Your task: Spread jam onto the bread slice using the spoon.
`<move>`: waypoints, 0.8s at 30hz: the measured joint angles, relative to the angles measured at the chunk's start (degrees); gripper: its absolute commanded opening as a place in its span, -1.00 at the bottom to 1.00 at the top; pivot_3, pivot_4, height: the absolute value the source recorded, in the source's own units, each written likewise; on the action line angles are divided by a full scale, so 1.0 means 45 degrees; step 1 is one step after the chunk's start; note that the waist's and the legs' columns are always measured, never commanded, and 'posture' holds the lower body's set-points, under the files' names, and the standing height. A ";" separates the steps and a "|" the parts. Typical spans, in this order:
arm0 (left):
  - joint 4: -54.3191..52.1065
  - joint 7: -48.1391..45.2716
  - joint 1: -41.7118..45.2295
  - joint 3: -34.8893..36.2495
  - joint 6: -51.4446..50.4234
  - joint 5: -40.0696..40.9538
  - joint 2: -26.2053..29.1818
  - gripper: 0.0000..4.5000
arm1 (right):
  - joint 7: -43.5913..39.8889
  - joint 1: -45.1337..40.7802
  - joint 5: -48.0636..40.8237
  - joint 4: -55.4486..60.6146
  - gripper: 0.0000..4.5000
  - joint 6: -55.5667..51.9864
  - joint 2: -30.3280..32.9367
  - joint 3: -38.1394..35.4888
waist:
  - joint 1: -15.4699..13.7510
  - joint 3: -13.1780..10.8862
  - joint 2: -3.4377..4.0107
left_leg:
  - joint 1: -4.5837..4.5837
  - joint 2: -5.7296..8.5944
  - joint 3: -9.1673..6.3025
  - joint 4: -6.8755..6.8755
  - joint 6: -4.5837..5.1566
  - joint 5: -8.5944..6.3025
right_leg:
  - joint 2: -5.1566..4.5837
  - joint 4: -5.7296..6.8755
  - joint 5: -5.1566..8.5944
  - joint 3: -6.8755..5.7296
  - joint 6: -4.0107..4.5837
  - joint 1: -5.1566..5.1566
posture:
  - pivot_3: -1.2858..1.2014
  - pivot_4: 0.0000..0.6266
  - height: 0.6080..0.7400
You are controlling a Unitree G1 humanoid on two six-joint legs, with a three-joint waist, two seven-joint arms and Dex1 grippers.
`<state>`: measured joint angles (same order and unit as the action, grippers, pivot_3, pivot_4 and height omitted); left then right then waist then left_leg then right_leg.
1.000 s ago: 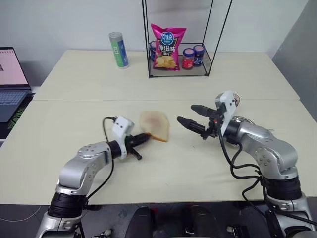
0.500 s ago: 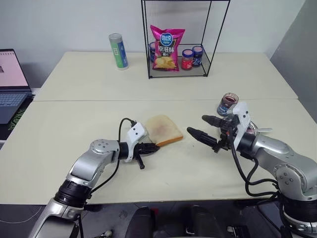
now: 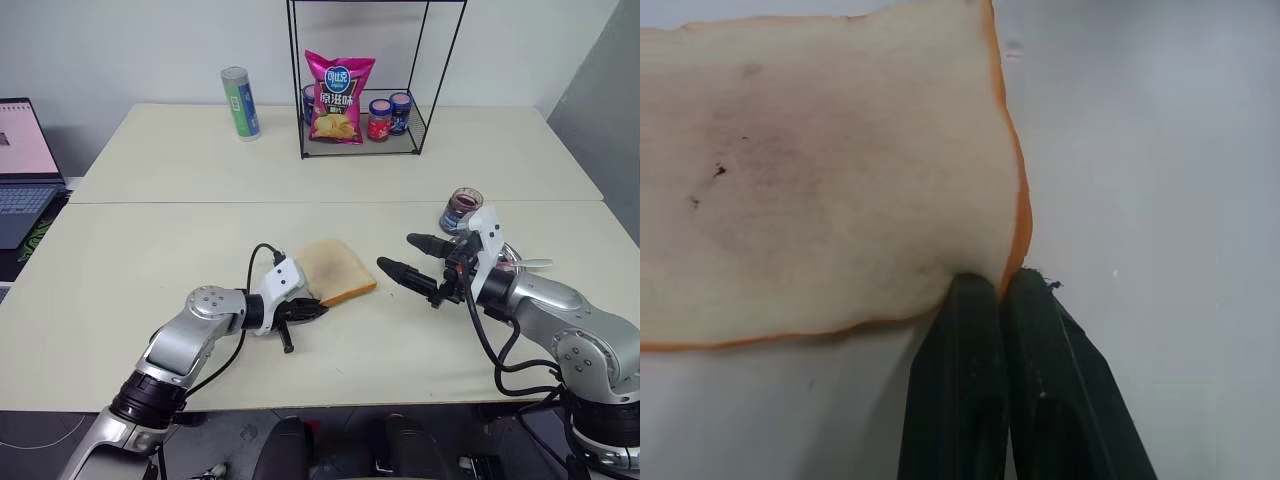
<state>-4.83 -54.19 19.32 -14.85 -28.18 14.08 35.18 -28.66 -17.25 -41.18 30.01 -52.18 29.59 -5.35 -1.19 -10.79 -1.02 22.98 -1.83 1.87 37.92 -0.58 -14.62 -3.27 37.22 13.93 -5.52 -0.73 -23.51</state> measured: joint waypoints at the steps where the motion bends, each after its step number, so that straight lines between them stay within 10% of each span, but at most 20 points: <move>1: 0.0046 0.0011 0.0002 0.0000 0.0123 -0.0090 0.0000 -0.98 | -0.0005 0.0000 0.0013 -0.0043 1.00 0.0039 0.0000 0.0017 | -0.0005 0.0000 0.0000 | 0.0000 0.0001 0.0002 0.0001 0.0000 0.0000 | -0.0001 0.0000 0.0000 0.0003 0.0000 0.0000 | 0.03 -0.52 1.00; 24: -0.2615 -0.1133 0.0024 0.1327 -0.1664 0.1398 0.1675 0.98 | 0.1197 0.1599 -0.0489 0.0076 1.00 -0.0005 -0.0263 -0.1923 | -0.0178 0.0001 -0.0002 | 0.0010 0.0009 -0.0010 0.0012 0.0000 0.0000 | 0.0004 -0.0002 -0.0004 0.0011 -0.0006 0.0005 | 0.03 -0.52 1.00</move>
<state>-16.60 -59.29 19.43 -8.88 -35.67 20.37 42.72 -23.27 -10.06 -43.38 30.35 -52.20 28.40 -14.00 -1.99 -10.78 -1.03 23.03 -1.79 1.83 37.97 -0.58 -14.62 -3.25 37.21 13.91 -5.47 -0.75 -23.48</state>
